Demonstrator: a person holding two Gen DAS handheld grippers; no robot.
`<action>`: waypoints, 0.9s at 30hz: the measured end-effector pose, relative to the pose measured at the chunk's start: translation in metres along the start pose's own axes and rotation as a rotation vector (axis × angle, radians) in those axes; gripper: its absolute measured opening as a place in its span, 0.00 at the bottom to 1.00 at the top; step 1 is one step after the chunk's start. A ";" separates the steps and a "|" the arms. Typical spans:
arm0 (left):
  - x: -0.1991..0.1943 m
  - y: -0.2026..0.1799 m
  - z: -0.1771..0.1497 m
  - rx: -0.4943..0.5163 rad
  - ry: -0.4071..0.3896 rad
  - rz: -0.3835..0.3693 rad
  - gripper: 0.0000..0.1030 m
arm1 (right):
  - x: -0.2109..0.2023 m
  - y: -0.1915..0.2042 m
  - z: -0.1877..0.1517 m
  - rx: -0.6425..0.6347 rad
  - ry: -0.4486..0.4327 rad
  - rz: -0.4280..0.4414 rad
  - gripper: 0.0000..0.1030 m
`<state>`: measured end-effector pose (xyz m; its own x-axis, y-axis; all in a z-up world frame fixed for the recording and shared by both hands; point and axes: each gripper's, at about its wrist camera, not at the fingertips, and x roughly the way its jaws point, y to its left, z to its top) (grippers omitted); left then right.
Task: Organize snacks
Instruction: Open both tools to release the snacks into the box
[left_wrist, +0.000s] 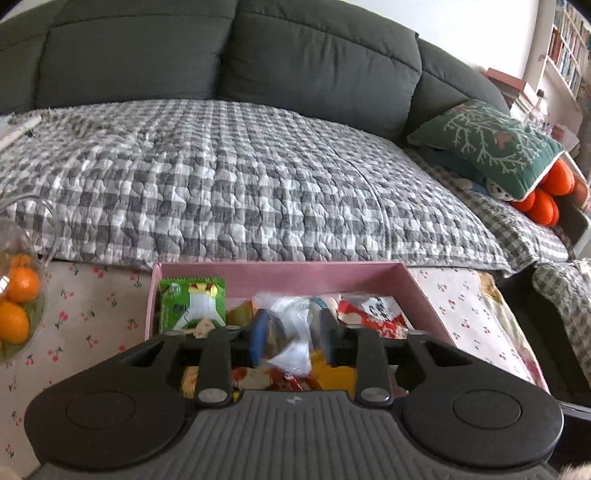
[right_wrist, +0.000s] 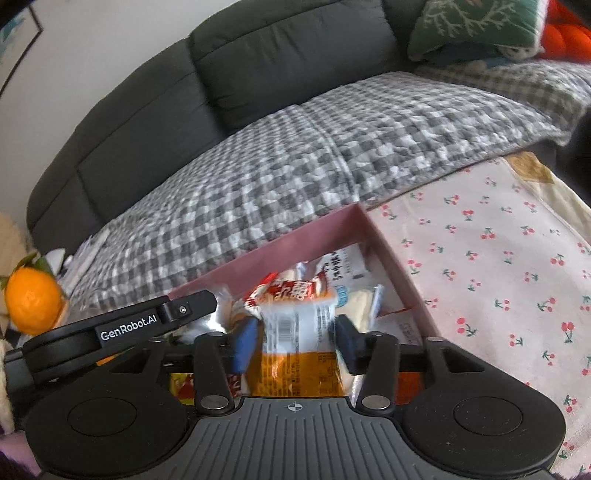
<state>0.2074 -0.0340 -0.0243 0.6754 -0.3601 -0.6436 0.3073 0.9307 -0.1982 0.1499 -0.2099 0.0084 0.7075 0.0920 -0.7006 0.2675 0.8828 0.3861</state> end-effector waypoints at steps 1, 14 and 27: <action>0.000 0.000 -0.001 0.001 -0.003 0.007 0.43 | 0.000 -0.001 0.000 0.004 -0.004 -0.003 0.52; -0.026 0.009 -0.009 -0.017 0.021 0.099 0.61 | -0.012 0.004 -0.002 -0.016 0.011 0.020 0.66; -0.079 -0.004 -0.036 0.012 0.082 0.142 0.98 | -0.055 0.005 -0.016 -0.136 0.102 -0.036 0.90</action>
<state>0.1284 -0.0066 0.0006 0.6554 -0.2184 -0.7230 0.2212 0.9708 -0.0928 0.1023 -0.2036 0.0392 0.6269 0.0999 -0.7727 0.1954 0.9399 0.2800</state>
